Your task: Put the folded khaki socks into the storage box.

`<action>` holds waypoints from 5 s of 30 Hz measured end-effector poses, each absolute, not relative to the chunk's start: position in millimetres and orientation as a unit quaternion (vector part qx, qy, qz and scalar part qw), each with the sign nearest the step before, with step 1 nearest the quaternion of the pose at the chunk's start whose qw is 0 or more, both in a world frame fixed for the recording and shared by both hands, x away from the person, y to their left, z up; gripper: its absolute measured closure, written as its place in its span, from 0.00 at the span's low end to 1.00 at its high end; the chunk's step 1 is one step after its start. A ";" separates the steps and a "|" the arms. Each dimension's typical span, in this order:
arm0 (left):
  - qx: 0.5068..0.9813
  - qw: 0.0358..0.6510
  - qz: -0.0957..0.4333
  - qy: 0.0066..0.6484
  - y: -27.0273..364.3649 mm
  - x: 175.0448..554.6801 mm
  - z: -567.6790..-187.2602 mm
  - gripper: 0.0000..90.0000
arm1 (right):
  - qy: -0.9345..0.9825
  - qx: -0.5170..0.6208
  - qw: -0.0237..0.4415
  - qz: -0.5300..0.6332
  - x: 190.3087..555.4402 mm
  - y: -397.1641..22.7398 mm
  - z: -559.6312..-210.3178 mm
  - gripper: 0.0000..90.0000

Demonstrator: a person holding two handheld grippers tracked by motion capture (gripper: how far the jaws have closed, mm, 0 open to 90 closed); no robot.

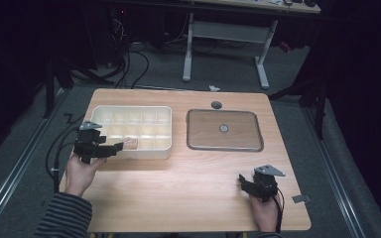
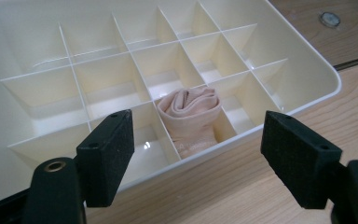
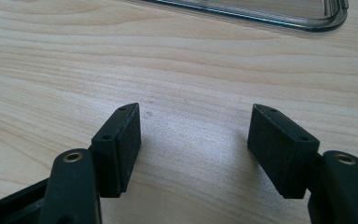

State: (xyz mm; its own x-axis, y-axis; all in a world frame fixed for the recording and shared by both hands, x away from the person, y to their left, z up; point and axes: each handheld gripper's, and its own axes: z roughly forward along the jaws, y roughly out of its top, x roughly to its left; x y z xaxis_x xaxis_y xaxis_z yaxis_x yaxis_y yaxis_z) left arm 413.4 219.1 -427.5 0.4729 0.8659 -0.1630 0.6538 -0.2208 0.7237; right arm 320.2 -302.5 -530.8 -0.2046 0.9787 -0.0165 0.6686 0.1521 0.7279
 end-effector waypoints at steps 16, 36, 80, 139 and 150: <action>0.757 0.397 0.131 0.502 229.5 393.0 -429.7 0.21 | 0.714 0.576 0.256 0.303 320.2 -302.4 -530.8 0.39; 0.751 0.400 0.134 0.508 230.2 379.3 -441.3 0.19 | 0.715 0.576 0.256 0.303 320.2 -302.4 -530.8 0.39; 0.762 0.414 0.107 0.486 207.6 356.0 -461.0 0.19 | 0.715 0.576 0.256 0.303 320.1 -302.4 -530.9 0.39; 0.791 0.392 0.098 0.460 159.9 368.0 -508.4 0.21 | 0.715 0.576 0.254 0.305 320.5 -303.3 -530.8 0.38; 0.792 0.386 0.108 0.461 157.4 368.6 -518.0 0.20 | 0.715 0.577 0.254 0.304 320.4 -302.8 -530.7 0.38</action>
State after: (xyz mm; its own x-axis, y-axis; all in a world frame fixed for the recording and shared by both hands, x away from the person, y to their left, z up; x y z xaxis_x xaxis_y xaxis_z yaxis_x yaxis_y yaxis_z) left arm 368.6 157.4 -518.0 0.5518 0.8135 -0.1838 0.6460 -0.2775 0.7111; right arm 320.4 -302.8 -530.7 -0.2057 0.9785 -0.0134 0.6697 0.1508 0.7271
